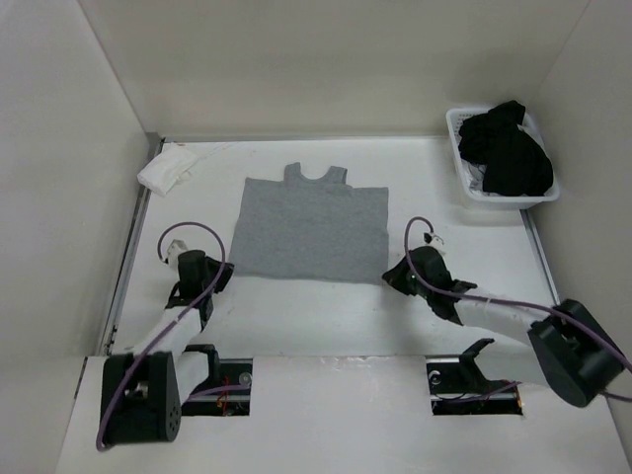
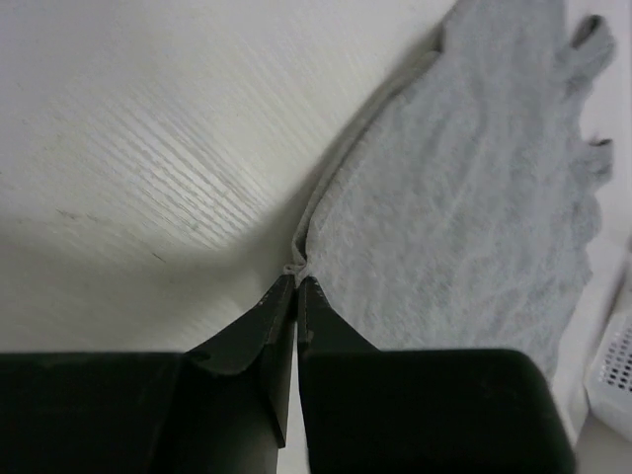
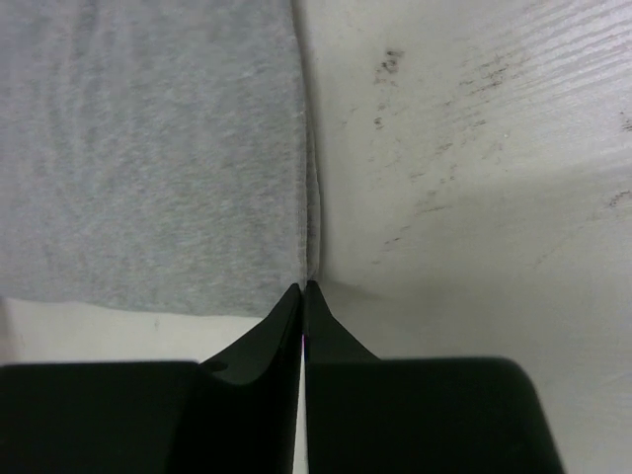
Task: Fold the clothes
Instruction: Fold the tank top
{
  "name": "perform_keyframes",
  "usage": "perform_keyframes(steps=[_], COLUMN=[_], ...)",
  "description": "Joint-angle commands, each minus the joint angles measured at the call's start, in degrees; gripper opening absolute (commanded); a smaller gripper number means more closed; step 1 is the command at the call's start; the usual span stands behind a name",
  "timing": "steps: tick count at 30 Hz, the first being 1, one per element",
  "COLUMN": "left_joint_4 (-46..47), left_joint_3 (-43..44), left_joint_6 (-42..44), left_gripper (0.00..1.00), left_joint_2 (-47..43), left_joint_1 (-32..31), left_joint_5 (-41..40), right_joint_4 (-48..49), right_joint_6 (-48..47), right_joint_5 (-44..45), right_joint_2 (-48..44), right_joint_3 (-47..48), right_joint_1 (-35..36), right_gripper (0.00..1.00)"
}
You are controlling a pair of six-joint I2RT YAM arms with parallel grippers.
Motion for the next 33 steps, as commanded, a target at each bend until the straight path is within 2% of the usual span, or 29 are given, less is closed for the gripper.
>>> perform_keyframes(steps=[1, 5, 7, 10, 14, 17, 20, 23, 26, 27, 30, 33], left_joint_4=[-5.95, -26.32, -34.77, -43.23, -48.16, -49.4, -48.44, -43.97, -35.11, -31.16, -19.47, -10.93], left_joint_3=[1.99, 12.43, 21.12, 34.22, 45.14, 47.18, 43.6, 36.83, 31.55, 30.15, 27.76, 31.52], left_joint_6=[-0.55, 0.85, 3.3, 6.56, 7.71, 7.97, 7.8, 7.45, 7.71, 7.88, 5.96, 4.99], left_gripper=[0.0, 0.0, 0.0, 0.0, 0.0, 0.0, 0.0, 0.0, 0.0, 0.0, 0.0, 0.0], left_joint_2=[-11.66, -34.07, -40.51, -43.95, -45.37, -44.84, -43.53, -40.55, -32.57, -28.97, -14.57, 2.47], left_joint_1=[-0.39, -2.68, -3.55, -5.57, -8.04, -9.01, -9.71, -9.45, -8.4, -7.44, -4.97, -2.69], left_joint_5=[2.79, 0.87, -1.06, -4.14, -7.04, -7.75, -8.37, -8.63, -9.24, -9.51, -8.72, -8.37], right_joint_4=[-2.18, -21.4, -31.78, -43.84, -51.16, -51.87, -50.03, -45.65, -35.13, -30.73, -18.42, -10.75], right_joint_6=[-1.32, -4.66, -6.06, -7.21, -7.13, -7.65, -9.84, -13.44, -17.22, -17.49, -16.71, -16.09], right_joint_5=[0.71, 7.9, 12.73, 19.94, 28.29, 33.04, 35.34, 30.28, 12.74, 5.45, -8.13, -13.68], right_joint_2=[-10.38, -29.35, -37.19, -43.89, -47.06, -46.81, -43.74, -38.56, -31.1, -27.59, -13.9, 2.27], right_joint_3=[1.43, 7.3, 12.66, 21.88, 32.35, 35.88, 36.42, 35.02, 30.98, 29.4, 27.45, 32.26], right_joint_1=[1.86, 8.8, 12.76, 19.78, 31.82, 39.03, 41.69, 33.38, 15.57, 9.24, -5.72, -12.69], right_gripper=[0.03, 0.02, 0.02, 0.02, 0.02, 0.03, 0.04, 0.04, 0.03, 0.03, 0.03, 0.03])
